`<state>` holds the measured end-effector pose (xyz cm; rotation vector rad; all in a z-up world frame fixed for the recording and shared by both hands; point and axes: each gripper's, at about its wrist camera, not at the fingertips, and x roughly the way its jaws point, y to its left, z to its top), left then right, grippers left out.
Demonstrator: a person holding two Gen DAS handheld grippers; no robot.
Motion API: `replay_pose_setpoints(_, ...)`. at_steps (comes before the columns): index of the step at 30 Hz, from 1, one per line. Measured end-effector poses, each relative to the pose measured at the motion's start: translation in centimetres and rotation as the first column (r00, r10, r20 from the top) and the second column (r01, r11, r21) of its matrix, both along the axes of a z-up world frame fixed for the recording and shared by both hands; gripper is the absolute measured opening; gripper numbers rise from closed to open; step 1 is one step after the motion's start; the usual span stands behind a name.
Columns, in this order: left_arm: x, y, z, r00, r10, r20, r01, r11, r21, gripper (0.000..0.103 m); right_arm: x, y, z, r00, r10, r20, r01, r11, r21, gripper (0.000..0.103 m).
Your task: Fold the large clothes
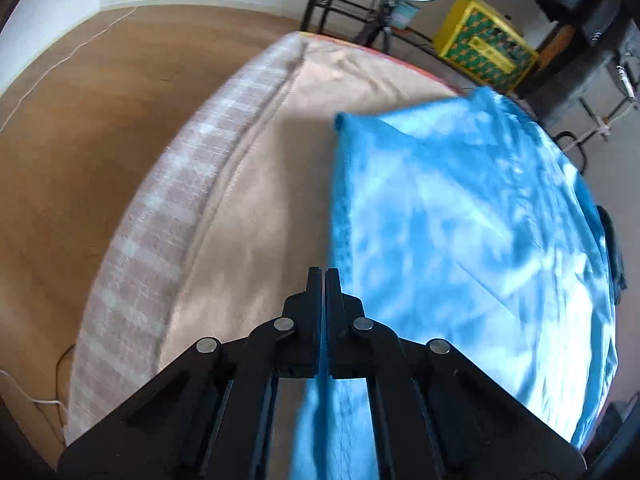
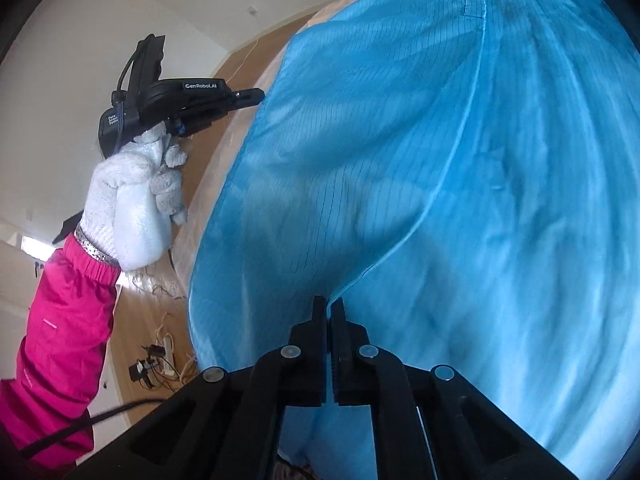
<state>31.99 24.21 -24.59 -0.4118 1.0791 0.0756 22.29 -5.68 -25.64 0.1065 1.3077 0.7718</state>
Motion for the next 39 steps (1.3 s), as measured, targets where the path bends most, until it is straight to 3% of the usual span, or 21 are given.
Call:
replay_pose_setpoints(4,-1.4,0.7,0.9,1.000,-0.011,0.020,0.013,0.997,-0.071,0.000,-0.7,0.6,0.2,1.000,0.003,0.007,-0.003,1.000,-0.003,0.003)
replay_pose_setpoints(6,-2.8,0.6,2.1,0.999,-0.034,0.038,0.036,0.998,-0.046,0.000,-1.4,0.1,0.9,1.000,0.019,0.003,-0.019,1.000,0.015,0.007)
replay_pose_setpoints(8,-5.3,0.7,3.7,0.995,-0.065,0.071,0.070,0.995,-0.078,0.000,-1.8,-0.8,1.7,0.999,0.027,0.021,-0.027,1.000,0.015,0.024)
replay_pose_setpoints(11,-10.2,0.8,5.6,0.988,-0.092,0.122,0.110,0.983,-0.149,0.000,-2.5,-2.0,3.0,0.998,0.040,0.052,-0.040,0.999,0.006,0.038)
replay_pose_setpoints(16,-17.4,-0.8,4.9,0.985,-0.154,0.080,0.167,0.964,-0.205,0.031,-4.3,-3.8,3.2,0.998,0.051,0.038,-0.051,0.999,-0.006,0.040)
replay_pose_setpoints(21,-19.4,-1.8,1.9,0.989,-0.145,-0.009,0.140,0.968,-0.207,0.031,-4.8,-3.0,1.9,0.999,0.054,0.005,-0.054,0.999,-0.008,0.039)
replay_pose_setpoints(26,-19.5,-2.3,0.4,0.987,-0.157,-0.033,0.145,0.961,-0.235,0.030,-5.0,-2.0,1.3,0.999,0.048,-0.017,-0.048,0.999,0.005,0.038)
replay_pose_setpoints(27,-19.3,-2.2,0.2,0.988,-0.154,-0.034,0.140,0.958,-0.251,0.022,-5.0,-2.0,1.2,0.999,0.048,-0.017,-0.048,0.999,0.003,0.038)
replay_pose_setpoints(28,-19.3,-1.9,0.0,0.989,-0.142,-0.030,0.129,0.953,-0.275,0.007,-5.0,-1.8,1.1,0.999,0.049,-0.017,-0.049,0.999,0.000,0.038)
replay_pose_setpoints(29,-19.3,-1.8,0.0,0.991,-0.134,-0.024,0.122,0.949,-0.291,0.004,-5.0,-1.7,1.1,0.999,0.049,-0.018,-0.049,0.999,0.000,0.038)
replay_pose_setpoints(35,-19.5,-1.5,0.8,0.992,-0.123,0.019,0.123,0.945,-0.302,0.000,-5.6,-1.3,1.1,0.997,0.067,-0.030,-0.067,0.998,0.002,0.038)
replay_pose_setpoints(39,-19.3,-1.0,1.1,0.994,-0.108,0.033,0.113,0.944,-0.309,0.000,-6.0,-2.4,1.0,0.999,0.042,-0.030,-0.042,0.999,-0.006,0.045)
